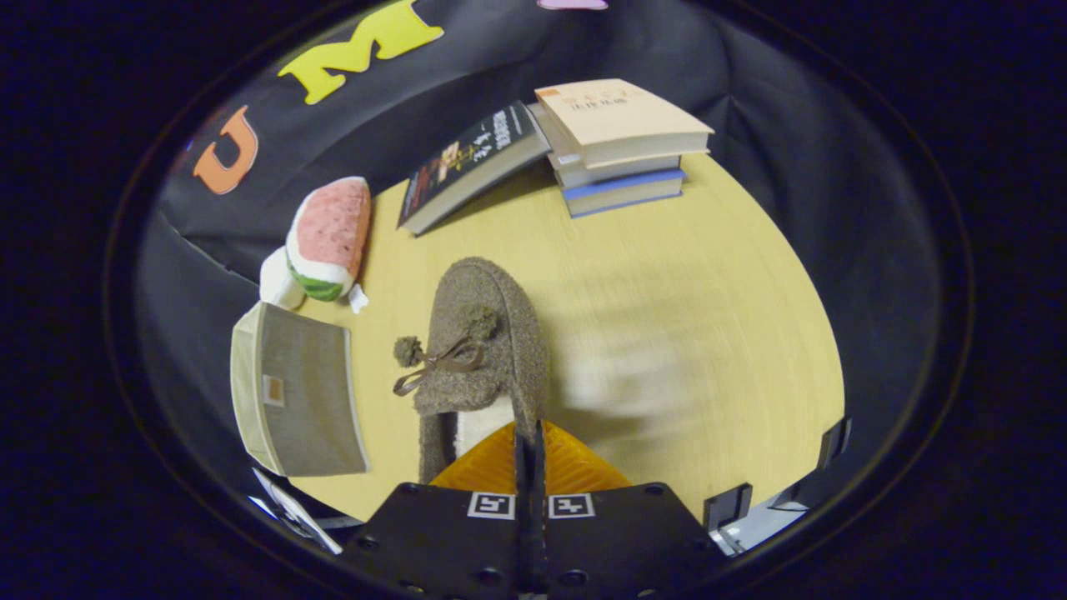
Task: Open the storage box then place both shoes into the box .Put the left shoe in first, then the right shoe, with the right side of both shoes facing outward in a uniform manner.
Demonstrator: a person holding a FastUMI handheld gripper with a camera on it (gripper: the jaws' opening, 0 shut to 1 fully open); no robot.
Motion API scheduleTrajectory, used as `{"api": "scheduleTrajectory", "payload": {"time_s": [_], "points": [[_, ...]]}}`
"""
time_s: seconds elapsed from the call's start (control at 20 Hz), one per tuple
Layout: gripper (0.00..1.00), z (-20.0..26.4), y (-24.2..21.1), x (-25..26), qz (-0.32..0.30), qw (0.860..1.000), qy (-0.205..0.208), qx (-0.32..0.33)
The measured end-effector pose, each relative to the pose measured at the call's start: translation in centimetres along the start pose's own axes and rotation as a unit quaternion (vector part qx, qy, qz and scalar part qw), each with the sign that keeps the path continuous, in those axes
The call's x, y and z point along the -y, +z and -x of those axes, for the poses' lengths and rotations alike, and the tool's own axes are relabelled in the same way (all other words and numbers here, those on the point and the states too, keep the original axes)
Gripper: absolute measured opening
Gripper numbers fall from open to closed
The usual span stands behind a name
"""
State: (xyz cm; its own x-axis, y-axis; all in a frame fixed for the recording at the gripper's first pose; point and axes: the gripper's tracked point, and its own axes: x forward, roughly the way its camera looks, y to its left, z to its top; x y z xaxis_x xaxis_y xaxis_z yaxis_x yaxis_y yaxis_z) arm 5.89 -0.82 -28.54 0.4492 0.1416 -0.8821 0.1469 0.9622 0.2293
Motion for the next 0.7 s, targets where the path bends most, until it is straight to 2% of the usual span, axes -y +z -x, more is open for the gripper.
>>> {"api": "scheduleTrajectory", "payload": {"time_s": [0.15,0.4,0.7], "points": [[0.0,2.7,0.3,-4.7,0.015,1.0,0.008,0.02],[0.0,5.7,-0.3,-15.4,0.025,0.998,0.058,0.03],[0.0,5.2,-2.8,-27.6,0.048,0.995,0.085,0.019]]}}
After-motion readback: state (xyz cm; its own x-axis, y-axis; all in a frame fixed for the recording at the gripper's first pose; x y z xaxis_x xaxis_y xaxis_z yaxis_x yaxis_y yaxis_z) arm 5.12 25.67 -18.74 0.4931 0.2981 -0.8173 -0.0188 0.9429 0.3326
